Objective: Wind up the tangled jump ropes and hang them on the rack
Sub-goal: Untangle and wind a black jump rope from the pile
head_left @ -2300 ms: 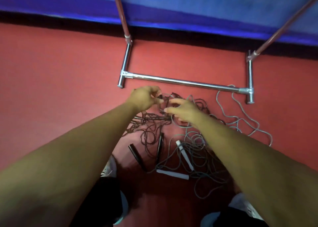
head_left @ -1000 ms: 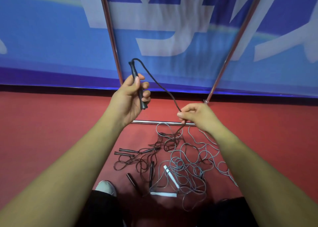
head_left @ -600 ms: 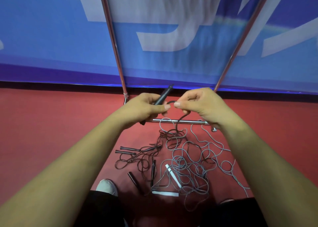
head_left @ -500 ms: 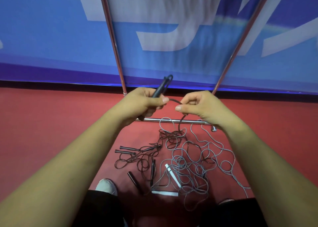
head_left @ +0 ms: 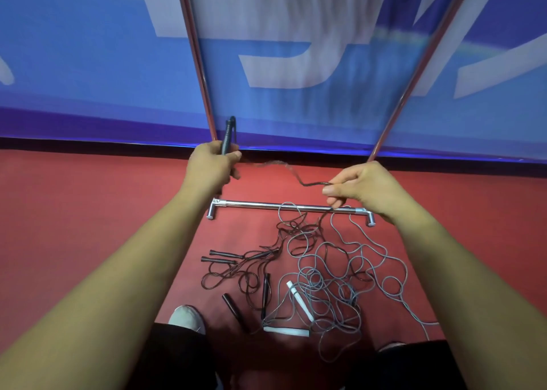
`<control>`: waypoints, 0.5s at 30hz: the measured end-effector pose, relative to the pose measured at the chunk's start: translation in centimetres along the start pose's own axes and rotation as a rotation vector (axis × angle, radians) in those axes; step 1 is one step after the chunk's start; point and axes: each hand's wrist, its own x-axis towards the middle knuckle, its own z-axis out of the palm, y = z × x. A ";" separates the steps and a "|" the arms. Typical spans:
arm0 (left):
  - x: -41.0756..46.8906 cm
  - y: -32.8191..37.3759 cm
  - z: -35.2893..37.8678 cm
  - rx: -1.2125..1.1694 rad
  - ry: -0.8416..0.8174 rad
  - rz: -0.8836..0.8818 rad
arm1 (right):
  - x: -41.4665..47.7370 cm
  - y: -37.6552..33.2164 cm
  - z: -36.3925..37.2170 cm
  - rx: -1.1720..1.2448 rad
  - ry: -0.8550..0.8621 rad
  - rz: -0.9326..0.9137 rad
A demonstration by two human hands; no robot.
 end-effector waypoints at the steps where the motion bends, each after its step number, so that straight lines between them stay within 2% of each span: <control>1: -0.4 0.2 0.3 -0.005 -0.073 0.032 | -0.2 -0.5 0.4 -0.036 -0.039 0.003; 4: -2.3 1.1 1.8 -0.030 -0.437 0.123 | -0.6 -2.3 1.7 -0.122 -0.141 -0.030; 6: -3.1 1.3 2.4 0.093 -0.595 0.167 | -0.8 -3.3 2.3 -0.092 -0.152 -0.087; 8: -3.4 1.4 2.4 0.249 -0.652 0.208 | -0.8 -3.7 2.5 -0.057 -0.121 -0.139; 10: -3.6 1.5 2.5 0.242 -0.666 0.199 | -0.6 -3.4 2.3 -0.037 -0.089 -0.145; 12: -3.6 1.8 2.7 -0.010 -0.688 0.150 | -0.1 -2.6 2.2 -0.079 -0.111 -0.147; 15: -2.8 2.5 2.2 -0.507 -0.713 0.056 | 0.8 0.2 1.4 -0.315 -0.178 -0.107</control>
